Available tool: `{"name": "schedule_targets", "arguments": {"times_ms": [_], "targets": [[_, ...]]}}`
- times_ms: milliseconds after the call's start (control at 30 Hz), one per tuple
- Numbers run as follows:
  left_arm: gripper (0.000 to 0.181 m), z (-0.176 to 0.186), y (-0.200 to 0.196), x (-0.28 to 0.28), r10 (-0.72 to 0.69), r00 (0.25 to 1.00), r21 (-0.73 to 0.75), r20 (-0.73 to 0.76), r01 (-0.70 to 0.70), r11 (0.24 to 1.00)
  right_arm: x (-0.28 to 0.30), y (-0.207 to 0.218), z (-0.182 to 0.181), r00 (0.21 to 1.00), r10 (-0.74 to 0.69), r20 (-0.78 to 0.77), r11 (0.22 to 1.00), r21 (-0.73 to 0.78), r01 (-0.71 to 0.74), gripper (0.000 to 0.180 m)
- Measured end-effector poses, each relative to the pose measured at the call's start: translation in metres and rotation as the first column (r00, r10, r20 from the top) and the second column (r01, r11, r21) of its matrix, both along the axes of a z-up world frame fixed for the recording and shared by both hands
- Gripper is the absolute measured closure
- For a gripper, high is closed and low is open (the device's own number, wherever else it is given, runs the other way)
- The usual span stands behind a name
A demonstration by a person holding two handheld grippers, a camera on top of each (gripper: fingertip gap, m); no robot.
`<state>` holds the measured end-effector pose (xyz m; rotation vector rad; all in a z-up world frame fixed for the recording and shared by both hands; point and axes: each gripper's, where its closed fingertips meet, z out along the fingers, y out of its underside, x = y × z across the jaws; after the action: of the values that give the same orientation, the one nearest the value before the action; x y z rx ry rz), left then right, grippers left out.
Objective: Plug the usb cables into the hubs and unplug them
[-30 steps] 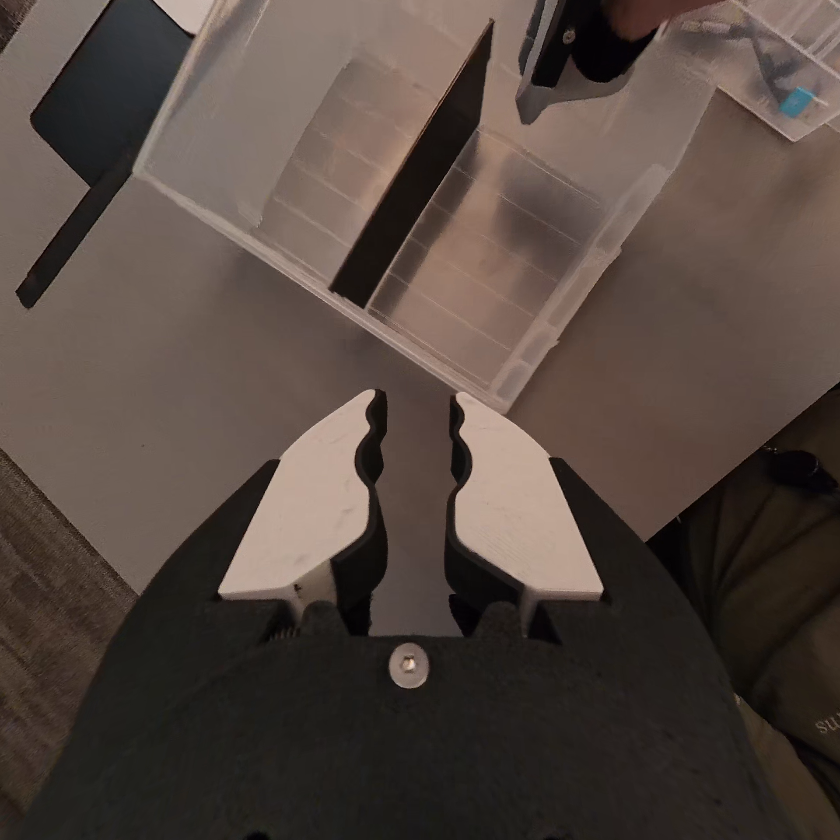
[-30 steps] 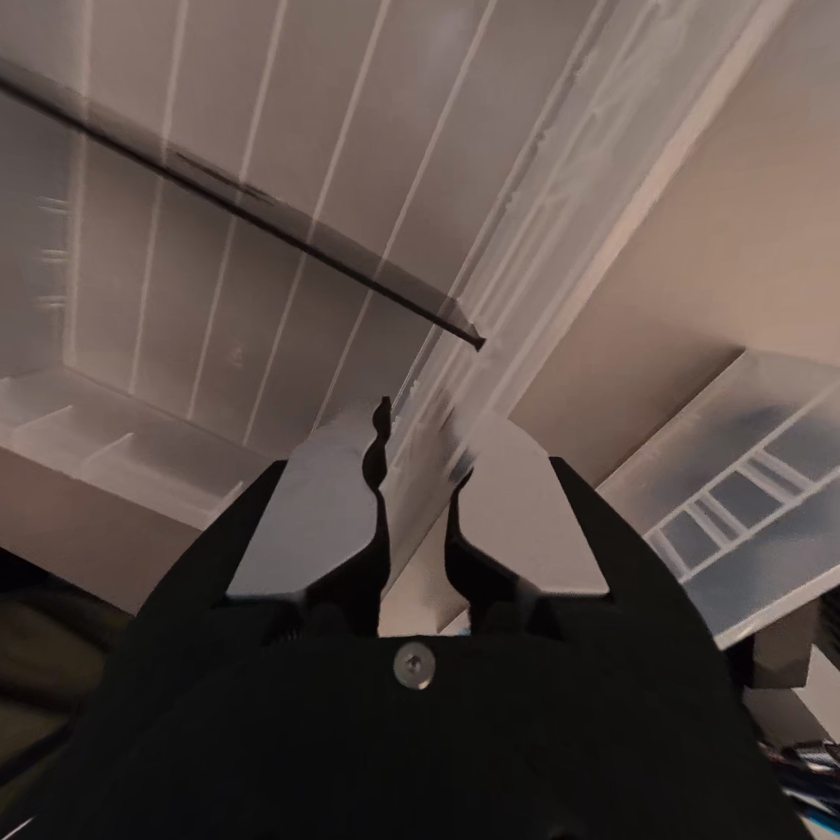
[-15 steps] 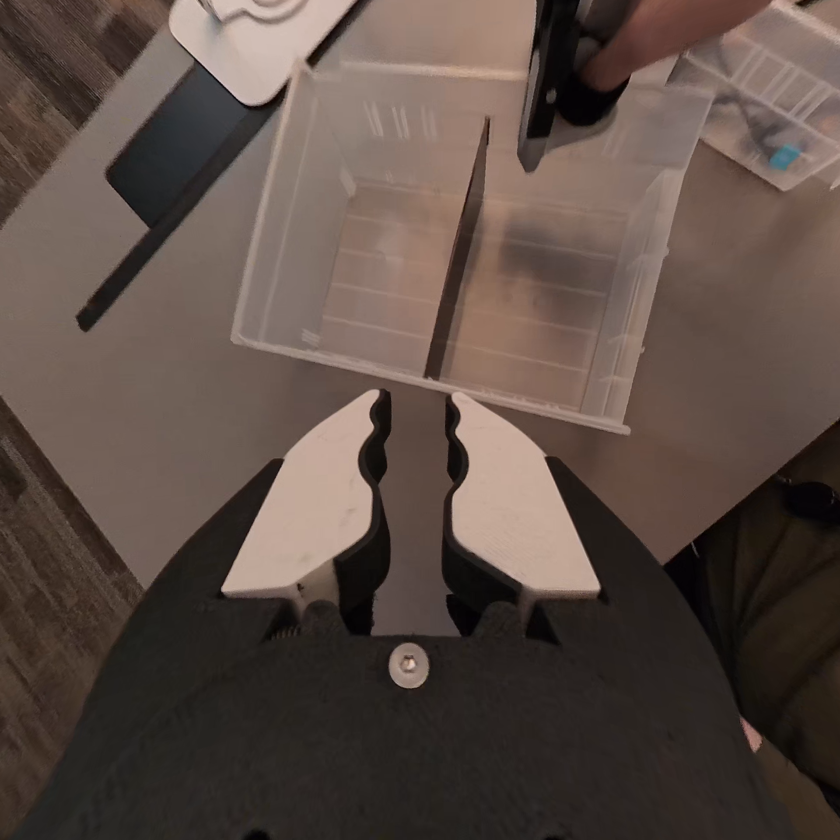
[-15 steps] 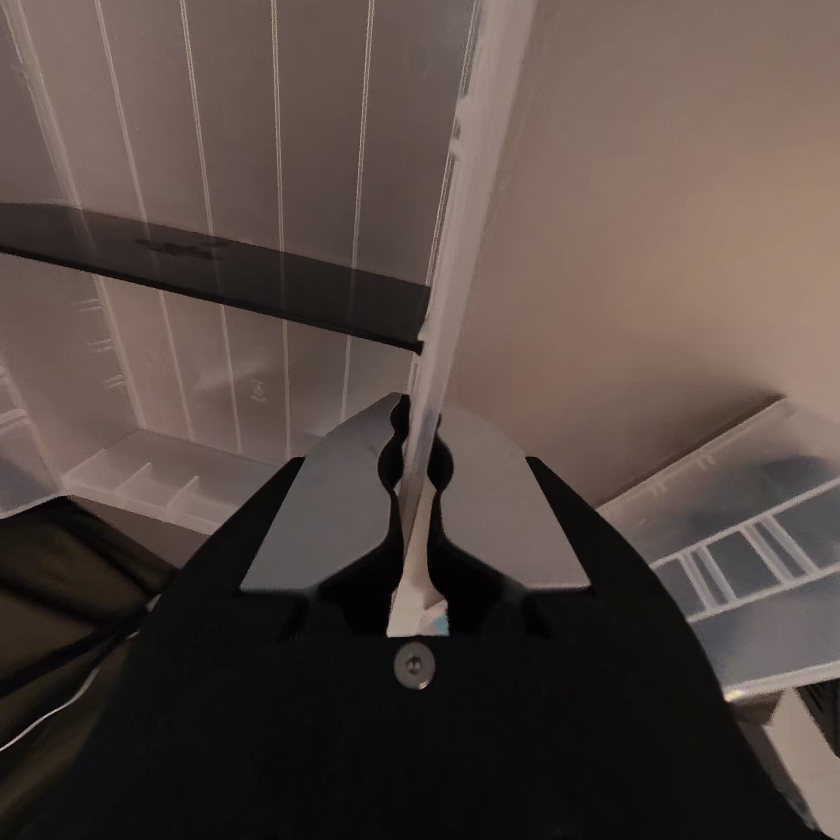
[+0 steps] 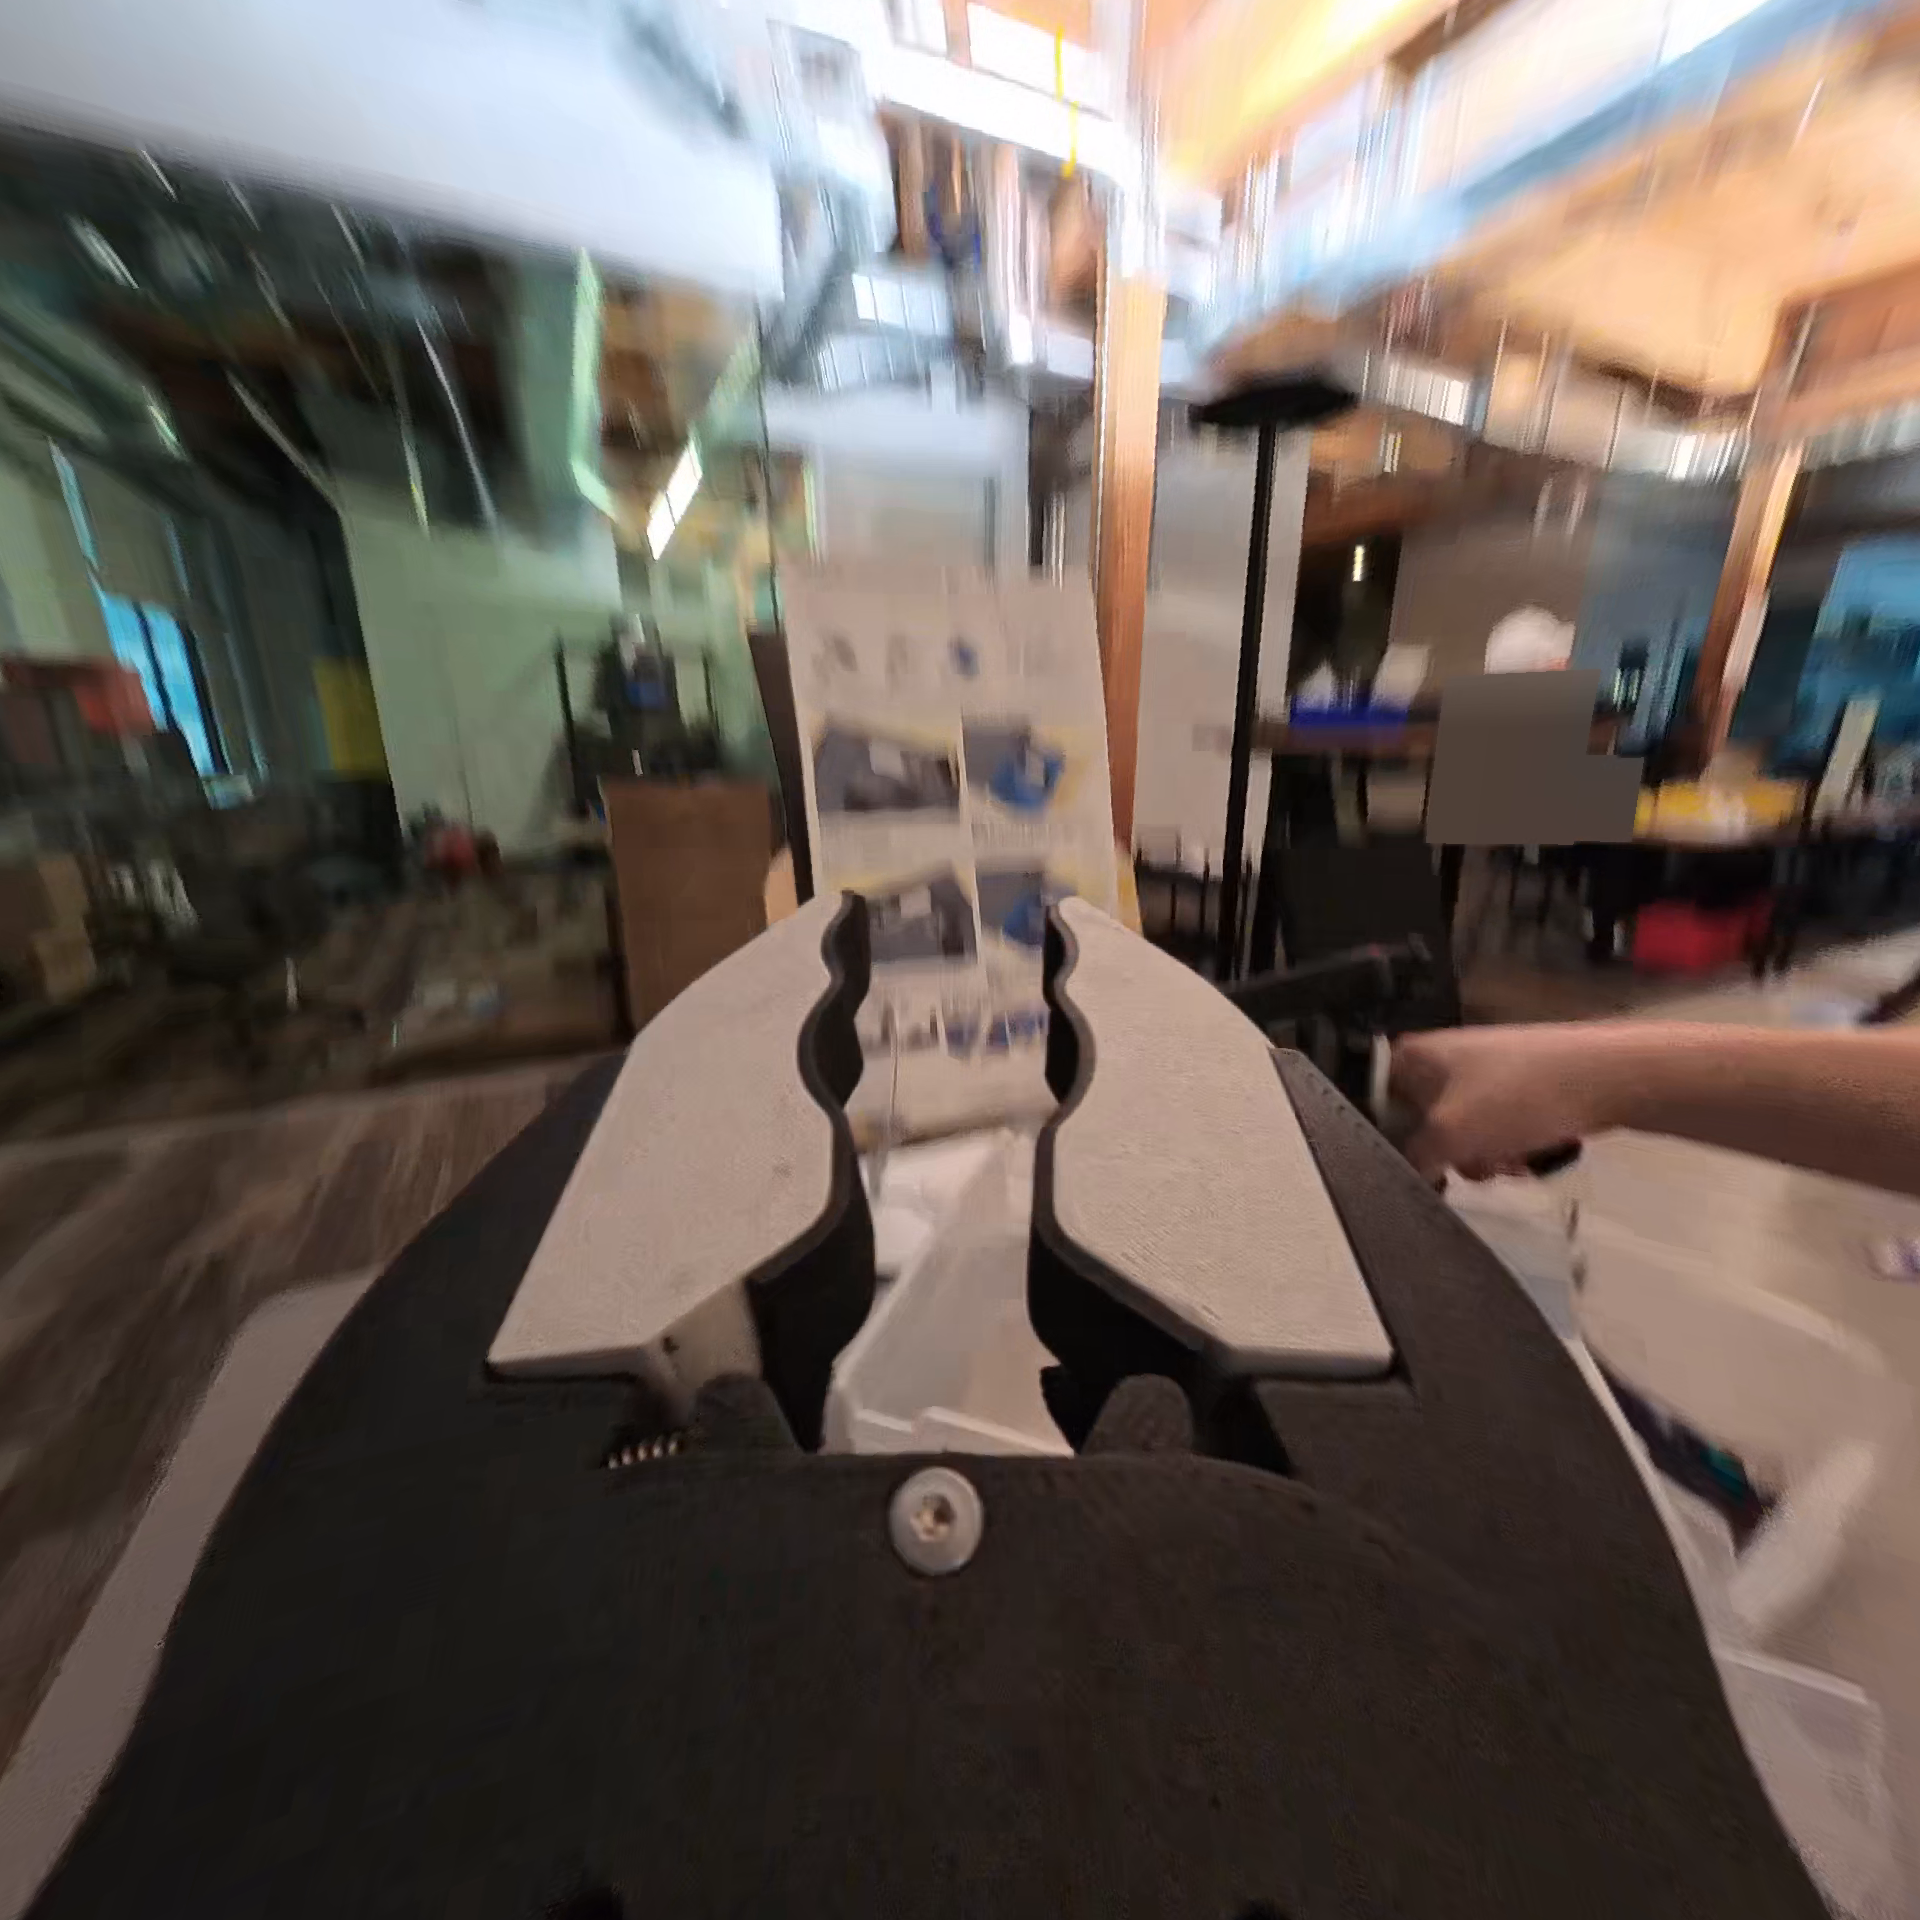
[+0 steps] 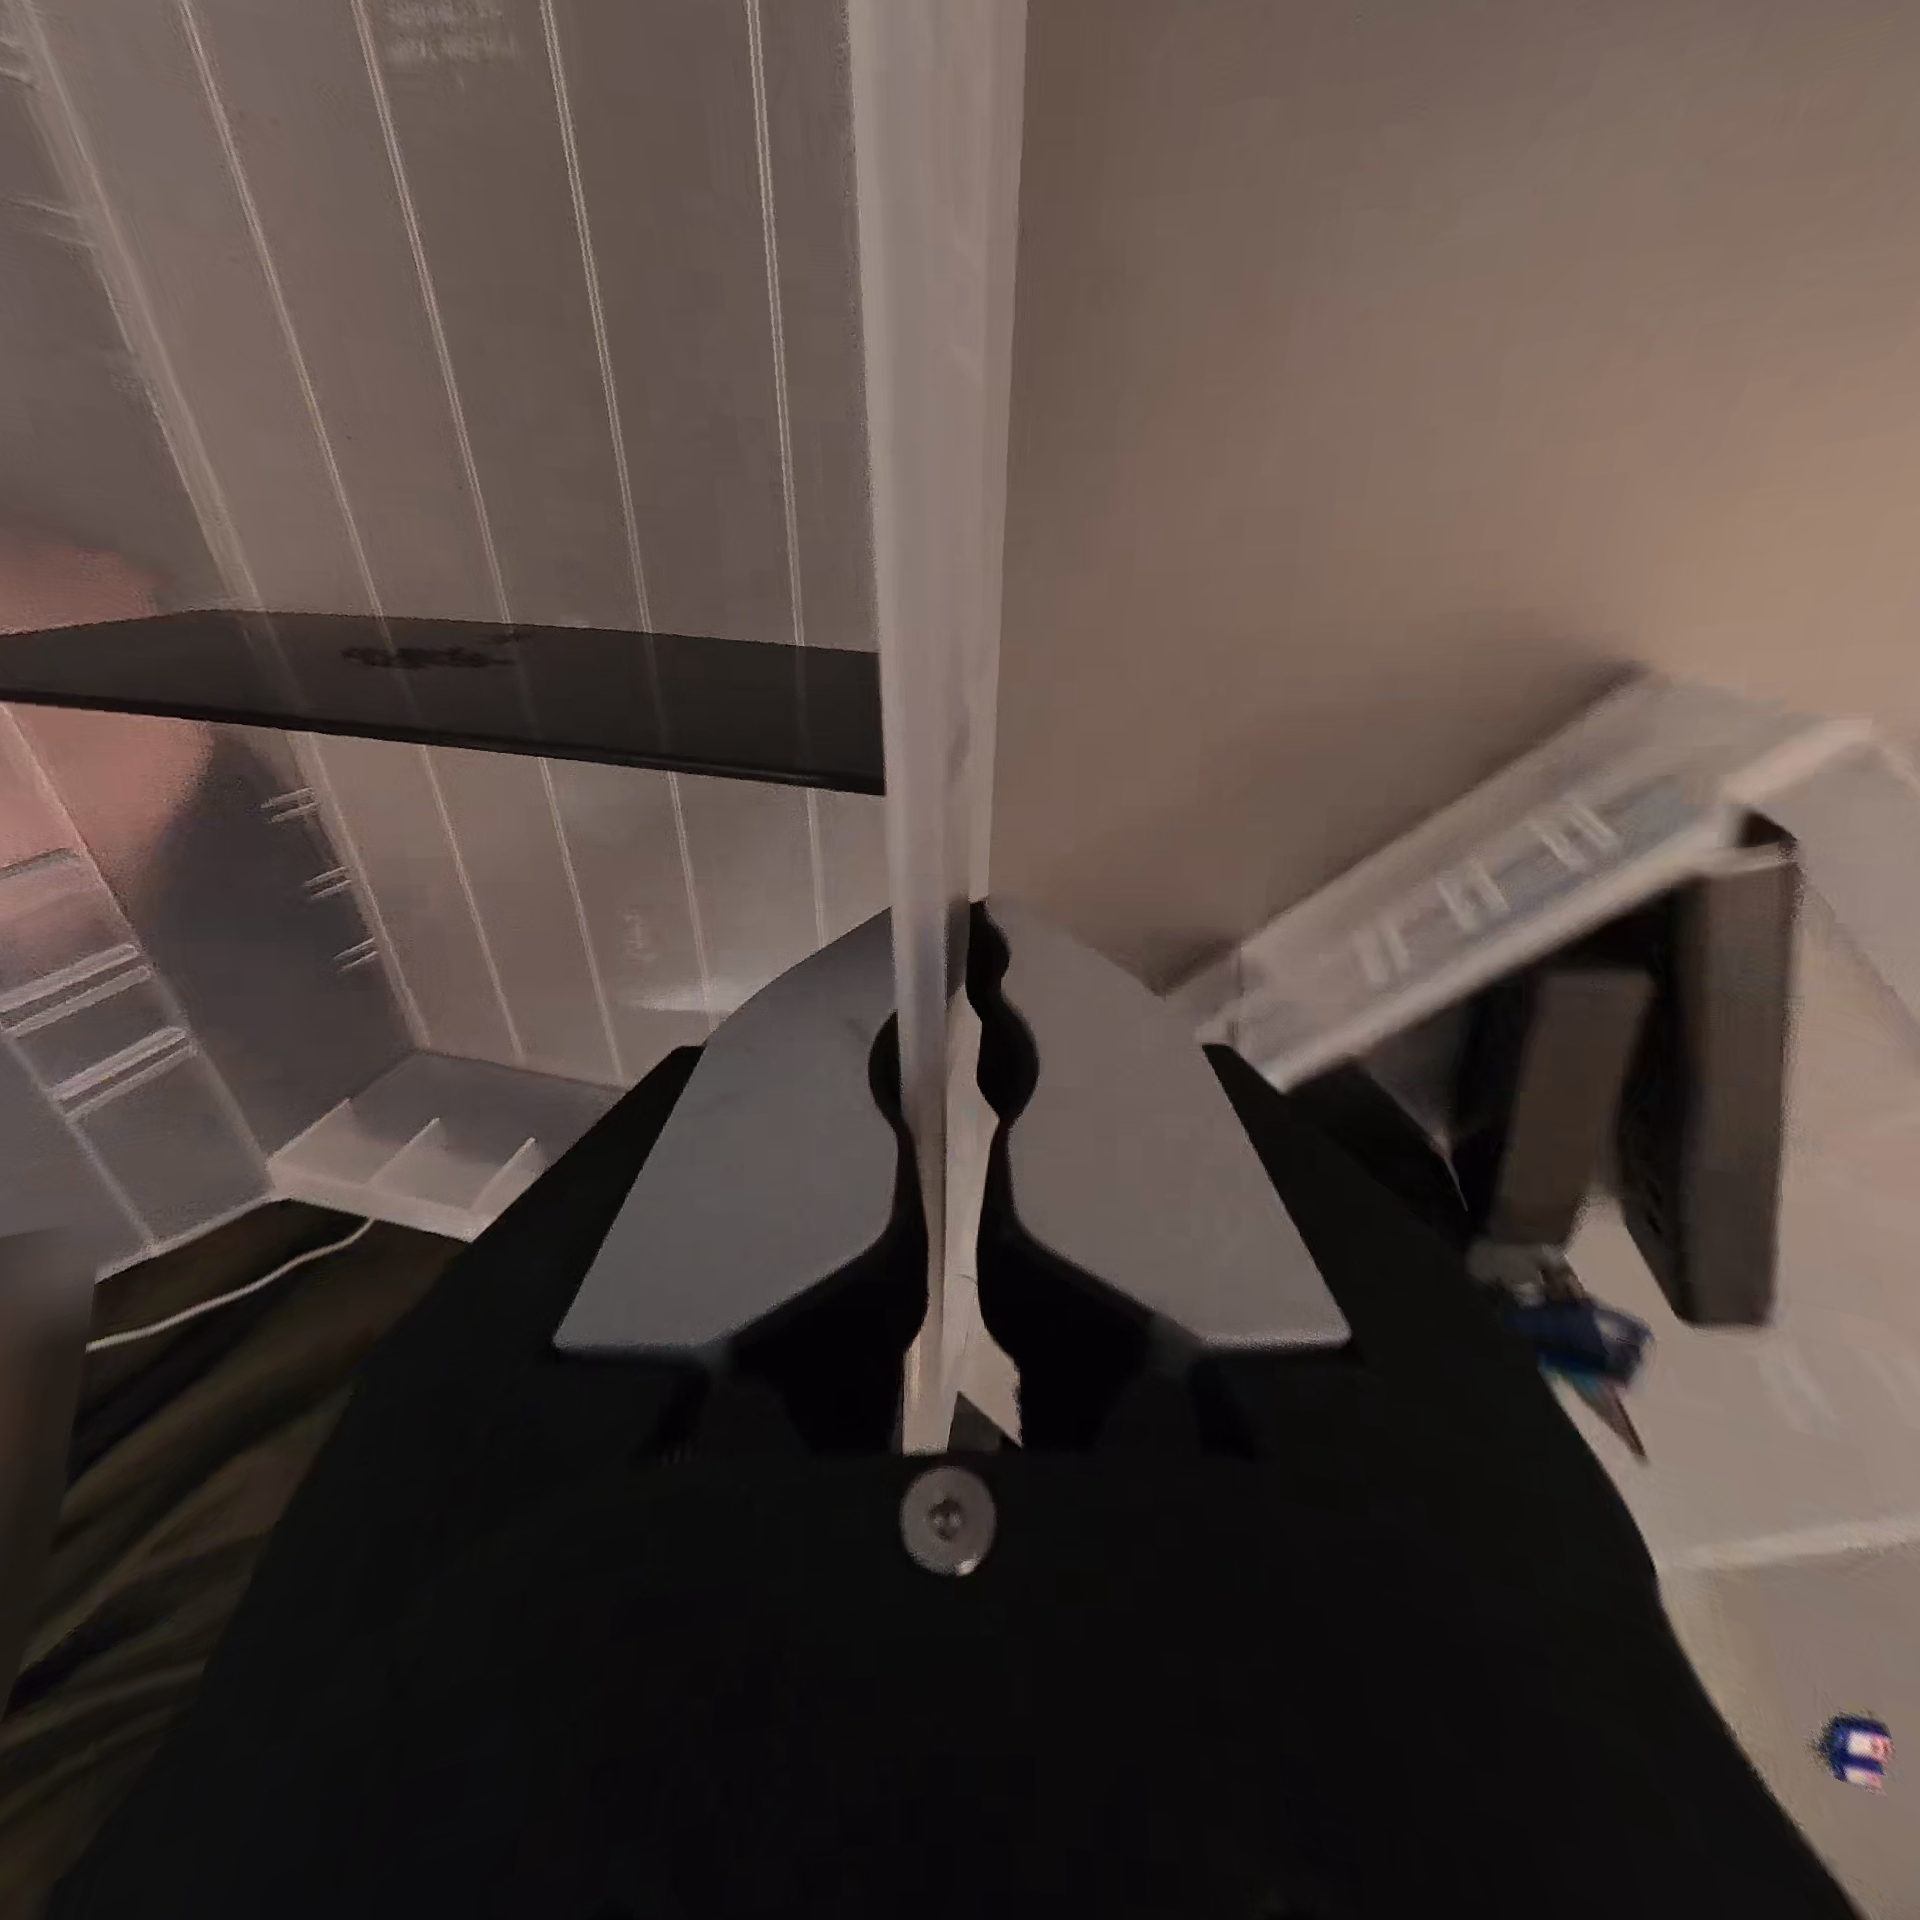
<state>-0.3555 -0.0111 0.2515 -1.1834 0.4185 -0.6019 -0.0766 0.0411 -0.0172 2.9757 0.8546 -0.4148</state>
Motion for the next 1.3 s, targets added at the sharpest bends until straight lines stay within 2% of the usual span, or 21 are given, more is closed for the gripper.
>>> {"name": "schedule_targets", "arguments": {"times_ms": [100, 200, 267, 333, 367, 433, 500, 567, 667, 767, 900, 967, 1033, 1133, 1167, 1300], "targets": [[0.14, 0.017, -0.018, -0.014, -0.023, 0.994, 0.094, 0.11, 0.013, 0.995, 0.052, -0.01, 0.043, 0.995, -0.097, -0.035, 0.993, 0.061, 0.099, 0.175], [0.131, 0.016, -0.023, 0.005, -0.179, 0.977, 0.079, 0.117, 0.171, 0.982, 0.13, -0.029, 0.077, 0.971, -0.232, -0.06, 0.961, 0.139, 0.238, 0.175], [0.123, 0.002, -0.018, 0.036, -0.324, 0.944, -0.027, 0.069, 0.326, 0.945, 0.193, -0.046, 0.093, 0.935, -0.349, -0.069, 0.915, 0.19, 0.356, 0.175], [0.119, -0.028, -0.01, 0.075, -0.456, 0.89, -0.201, -0.024, 0.442, 0.874, 0.26, -0.067, 0.105, 0.88, -0.47, -0.066, 0.849, 0.238, 0.472, 0.175], [0.123, -0.05, -0.004, 0.096, -0.505, 0.859, -0.32, -0.086, 0.456, 0.83, 0.293, -0.079, 0.108, 0.845, -0.532, -0.059, 0.809, 0.259, 0.528, 0.175], [0.12, -0.097, 0.012, 0.133, -0.55, 0.807, -0.511, -0.214, 0.387, 0.767, 0.353, -0.106, 0.108, 0.758, -0.65, -0.042, 0.719, 0.286, 0.633, 0.175], [0.117, -0.125, 0.025, 0.173, -0.577, 0.776, -0.576, -0.253, 0.358, 0.735, 0.398, -0.135, 0.099, 0.684, -0.73, -0.02, 0.651, 0.285, 0.703, 0.175], [0.112, -0.151, 0.026, 0.222, -0.655, 0.726, -0.637, -0.209, 0.407, 0.655, 0.43, -0.162, 0.084, 0.61, -0.793, -0.006, 0.588, 0.258, 0.767, 0.175], [0.103, -0.209, 0.017, 0.287, -0.764, 0.635, -0.777, -0.115, 0.421, 0.468, 0.463, -0.192, 0.058, 0.529, -0.848, 0.013, 0.518, 0.23, 0.824, 0.175], [0.097, -0.265, 0.012, 0.335, -0.791, 0.606, -0.863, -0.089, 0.35, 0.365, 0.483, -0.214, 0.03, 0.489, -0.872, 0.033, 0.485, 0.2, 0.851, 0.175], [0.091, -0.322, 0.008, 0.36, -0.804, 0.564, -0.917, -0.189, 0.192, 0.35, 0.497, -0.231, -0.004, 0.486, -0.872, 0.065, 0.49, 0.159, 0.857, 0.175], [0.091, -0.328, 0.007, 0.366, -0.8, 0.572, -0.926, -0.178, 0.177, 0.333, 0.501, -0.236, -0.019, 0.494, -0.865, 0.084, 0.501, 0.143, 0.853, 0.175], [0.091, -0.333, 0.01, 0.369, -0.787, 0.581, -0.925, -0.208, 0.144, 0.351, 0.504, -0.239, -0.031, 0.512, -0.852, 0.115, 0.523, 0.127, 0.843, 0.174], [0.09, -0.345, 0.004, 0.373, -0.802, 0.543, -0.935, -0.25, 0.081, 0.346, 0.507, -0.239, -0.045, 0.529, -0.833, 0.161, 0.549, 0.115, 0.828, 0.174], [0.087, -0.348, 0.0, 0.375, -0.817, 0.526, -0.944, -0.237, 0.076, 0.323, 0.507, -0.238, -0.049, 0.533, -0.828, 0.172, 0.554, 0.113, 0.825, 0.174], [0.1, -0.349, -0.011, 0.372, -0.868, 0.455, -0.967, -0.198, 0.055, 0.249, 0.503, -0.23, -0.059, 0.544, -0.819, 0.182, 0.567, 0.106, 0.817, 0.175]]}}
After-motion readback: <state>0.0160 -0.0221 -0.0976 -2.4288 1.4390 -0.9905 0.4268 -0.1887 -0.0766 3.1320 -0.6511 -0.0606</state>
